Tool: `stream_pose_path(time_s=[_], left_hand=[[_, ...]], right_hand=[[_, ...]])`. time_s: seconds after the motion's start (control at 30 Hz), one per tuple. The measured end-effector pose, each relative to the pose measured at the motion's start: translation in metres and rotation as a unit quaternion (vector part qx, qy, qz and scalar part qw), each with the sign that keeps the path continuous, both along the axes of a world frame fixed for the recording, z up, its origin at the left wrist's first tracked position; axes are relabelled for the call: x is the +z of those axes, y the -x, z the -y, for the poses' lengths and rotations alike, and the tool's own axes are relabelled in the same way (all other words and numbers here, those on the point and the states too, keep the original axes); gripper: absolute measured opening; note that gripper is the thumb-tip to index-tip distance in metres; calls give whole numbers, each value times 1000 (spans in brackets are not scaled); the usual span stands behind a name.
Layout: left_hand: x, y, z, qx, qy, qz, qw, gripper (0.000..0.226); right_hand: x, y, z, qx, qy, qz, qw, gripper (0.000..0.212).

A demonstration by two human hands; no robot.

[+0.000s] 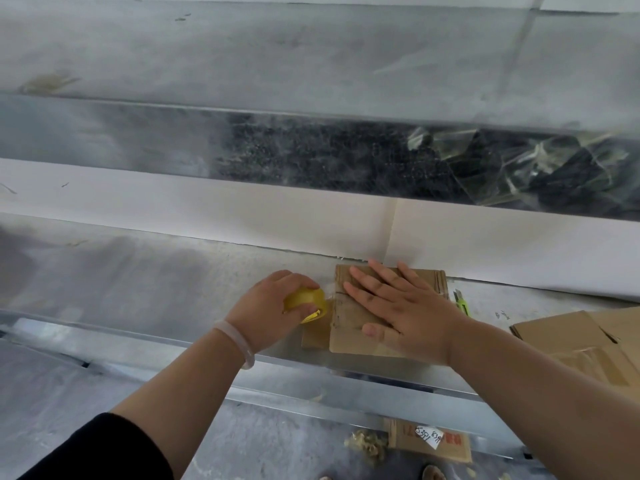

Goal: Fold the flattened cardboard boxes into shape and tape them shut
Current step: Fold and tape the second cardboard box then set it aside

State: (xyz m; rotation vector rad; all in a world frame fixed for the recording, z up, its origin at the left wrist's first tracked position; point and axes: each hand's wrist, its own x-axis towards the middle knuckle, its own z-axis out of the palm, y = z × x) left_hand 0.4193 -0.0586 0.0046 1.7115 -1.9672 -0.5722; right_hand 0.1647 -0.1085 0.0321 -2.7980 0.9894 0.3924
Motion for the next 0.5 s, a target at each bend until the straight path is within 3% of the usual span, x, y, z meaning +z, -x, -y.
stream_pose_path(time_s=[0.17, 0.37, 0.43, 0.5], left_hand=[[10, -7, 7, -16, -6, 73, 997, 63], [11, -6, 13, -52, -68, 196, 977, 53], [11, -5, 13, -51, -73, 198, 976, 56], [10, -7, 9, -32, -81, 131, 988, 58]], right_hand=[[-1, 0, -1, -3, 5, 6, 1000, 67], [-3, 1, 0, -1, 5, 16, 1000, 65], [-3, 1, 0, -2, 2, 29, 1000, 67], [-2, 1, 0, -4, 1, 31, 1000, 66]])
